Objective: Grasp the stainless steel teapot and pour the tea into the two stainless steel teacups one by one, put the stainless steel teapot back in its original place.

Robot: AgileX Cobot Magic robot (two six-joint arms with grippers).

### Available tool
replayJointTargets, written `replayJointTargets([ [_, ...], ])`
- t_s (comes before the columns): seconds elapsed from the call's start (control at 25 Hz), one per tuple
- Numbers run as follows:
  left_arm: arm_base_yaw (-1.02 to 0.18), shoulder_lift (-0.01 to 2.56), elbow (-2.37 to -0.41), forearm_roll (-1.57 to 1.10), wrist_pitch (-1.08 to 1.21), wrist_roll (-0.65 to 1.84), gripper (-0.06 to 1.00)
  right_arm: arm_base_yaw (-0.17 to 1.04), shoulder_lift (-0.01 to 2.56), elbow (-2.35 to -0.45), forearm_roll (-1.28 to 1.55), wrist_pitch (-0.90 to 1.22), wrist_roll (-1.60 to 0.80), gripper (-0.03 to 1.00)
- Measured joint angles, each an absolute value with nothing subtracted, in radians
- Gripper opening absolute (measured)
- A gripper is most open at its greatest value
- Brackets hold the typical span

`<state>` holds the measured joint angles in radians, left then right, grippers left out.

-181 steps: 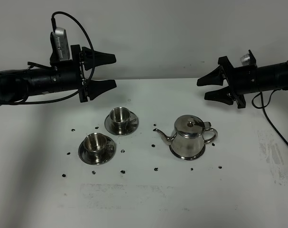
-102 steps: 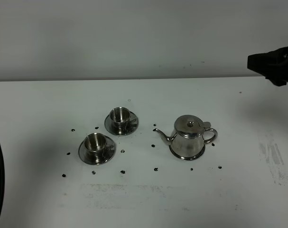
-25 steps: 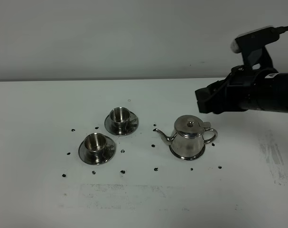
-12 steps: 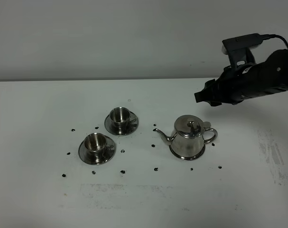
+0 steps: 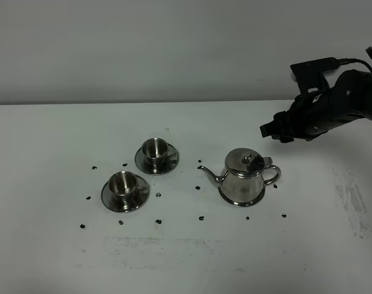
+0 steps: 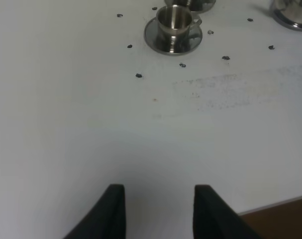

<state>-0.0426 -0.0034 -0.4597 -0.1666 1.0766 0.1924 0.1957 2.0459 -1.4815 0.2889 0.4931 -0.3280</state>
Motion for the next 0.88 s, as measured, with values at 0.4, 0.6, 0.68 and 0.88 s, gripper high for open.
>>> replayJointTargets([
  [0.4,-0.043,-0.003,-0.460,-0.167,1.077,0.192,0.31,0.196,2.077,-1.482,0.262,0.532,-0.313,0.48],
  [0.6,-0.043,-0.003,-0.460,-0.167,1.077,0.192,0.31,0.196,2.086,-1.482,0.259,0.570,-0.314,0.48],
  [0.68,-0.043,-0.003,-0.460,-0.167,1.077,0.192,0.31,0.196,2.086,-1.482,0.259,0.591,-0.318,0.48],
  [0.88,-0.043,-0.003,-0.460,-0.167,1.077,0.192,0.31,0.196,2.086,-1.482,0.258,0.640,-0.343,0.48],
])
